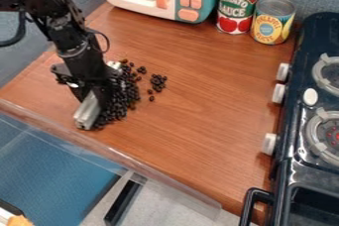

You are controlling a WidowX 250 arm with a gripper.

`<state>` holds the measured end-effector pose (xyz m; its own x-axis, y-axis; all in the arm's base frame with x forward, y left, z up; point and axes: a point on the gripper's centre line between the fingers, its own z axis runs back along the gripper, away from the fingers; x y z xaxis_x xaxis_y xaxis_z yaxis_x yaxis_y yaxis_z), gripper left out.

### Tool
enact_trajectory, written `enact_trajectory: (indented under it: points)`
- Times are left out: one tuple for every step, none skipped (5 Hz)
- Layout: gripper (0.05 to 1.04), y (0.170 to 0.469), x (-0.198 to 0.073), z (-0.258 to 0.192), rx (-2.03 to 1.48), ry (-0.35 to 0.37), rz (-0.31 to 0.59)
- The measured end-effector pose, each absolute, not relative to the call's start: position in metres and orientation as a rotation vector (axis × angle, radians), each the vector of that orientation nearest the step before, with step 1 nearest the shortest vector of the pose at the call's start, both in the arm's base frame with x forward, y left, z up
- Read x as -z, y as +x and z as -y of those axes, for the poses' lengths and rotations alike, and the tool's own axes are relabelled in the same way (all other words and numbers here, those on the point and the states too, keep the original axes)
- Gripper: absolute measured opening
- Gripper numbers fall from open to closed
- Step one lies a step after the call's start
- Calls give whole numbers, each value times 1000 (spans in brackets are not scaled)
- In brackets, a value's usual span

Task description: Sweep into pile

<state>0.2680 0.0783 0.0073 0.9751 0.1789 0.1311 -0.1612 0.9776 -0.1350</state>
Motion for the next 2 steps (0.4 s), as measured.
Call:
enact_trajectory:
  points:
    - [383,266,-7,-67,-203,-135,139]
    - [383,264,-7,-59,-229,-149,141]
